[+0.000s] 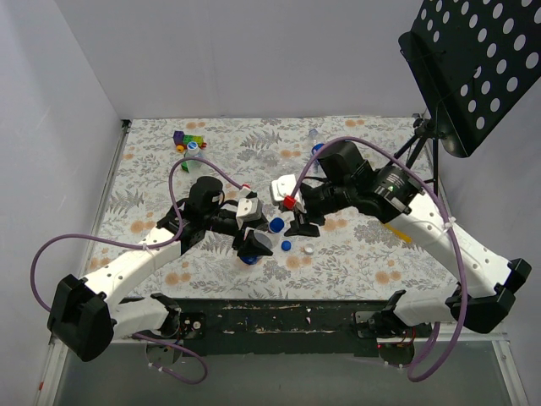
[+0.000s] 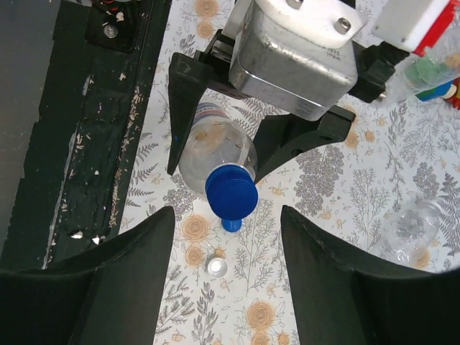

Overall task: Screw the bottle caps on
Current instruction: Screw the bottle cap onto the plastic bottle.

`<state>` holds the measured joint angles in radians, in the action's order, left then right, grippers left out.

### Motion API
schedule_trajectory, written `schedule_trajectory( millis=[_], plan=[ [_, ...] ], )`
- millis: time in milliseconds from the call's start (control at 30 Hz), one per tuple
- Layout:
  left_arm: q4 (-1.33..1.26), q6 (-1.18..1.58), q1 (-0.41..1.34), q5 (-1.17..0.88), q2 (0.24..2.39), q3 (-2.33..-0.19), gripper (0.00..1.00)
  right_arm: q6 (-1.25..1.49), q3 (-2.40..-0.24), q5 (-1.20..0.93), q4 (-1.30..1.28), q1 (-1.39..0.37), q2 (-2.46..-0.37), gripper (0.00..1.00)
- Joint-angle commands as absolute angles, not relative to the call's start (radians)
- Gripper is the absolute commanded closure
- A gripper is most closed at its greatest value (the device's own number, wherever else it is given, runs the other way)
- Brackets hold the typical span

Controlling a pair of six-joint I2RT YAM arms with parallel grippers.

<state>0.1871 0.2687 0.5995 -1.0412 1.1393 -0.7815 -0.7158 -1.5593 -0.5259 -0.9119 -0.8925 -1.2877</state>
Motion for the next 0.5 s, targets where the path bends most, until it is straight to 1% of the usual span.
schedule_trajectory(
  millis=[0, 233, 300, 367, 467],
  plan=[
    [0.186, 0.258, 0.597, -1.088, 1.134, -0.821, 1.00, -0.770, -1.615, -0.591, -0.937, -0.897, -1.321, 0.33],
    [0.186, 0.255, 0.597, -1.088, 1.127, -0.821, 1.00, -0.775, -1.632, -0.603, -0.948, -0.899, -1.353, 0.34],
    [0.186, 0.252, 0.597, -1.089, 1.123, -0.819, 1.00, -0.775, -1.641, -0.607, -0.954, -0.897, -1.362, 0.36],
    [0.186, 0.250, 0.597, -1.088, 1.123, -0.819, 1.00, -0.776, -1.651, -0.609, -0.963, -0.897, -1.371, 0.41],
    [0.187, 0.249, 0.597, -1.089, 1.117, -0.819, 1.00, -0.778, -1.657, -0.615, -0.971, -0.899, -1.382, 0.43]
  ],
)
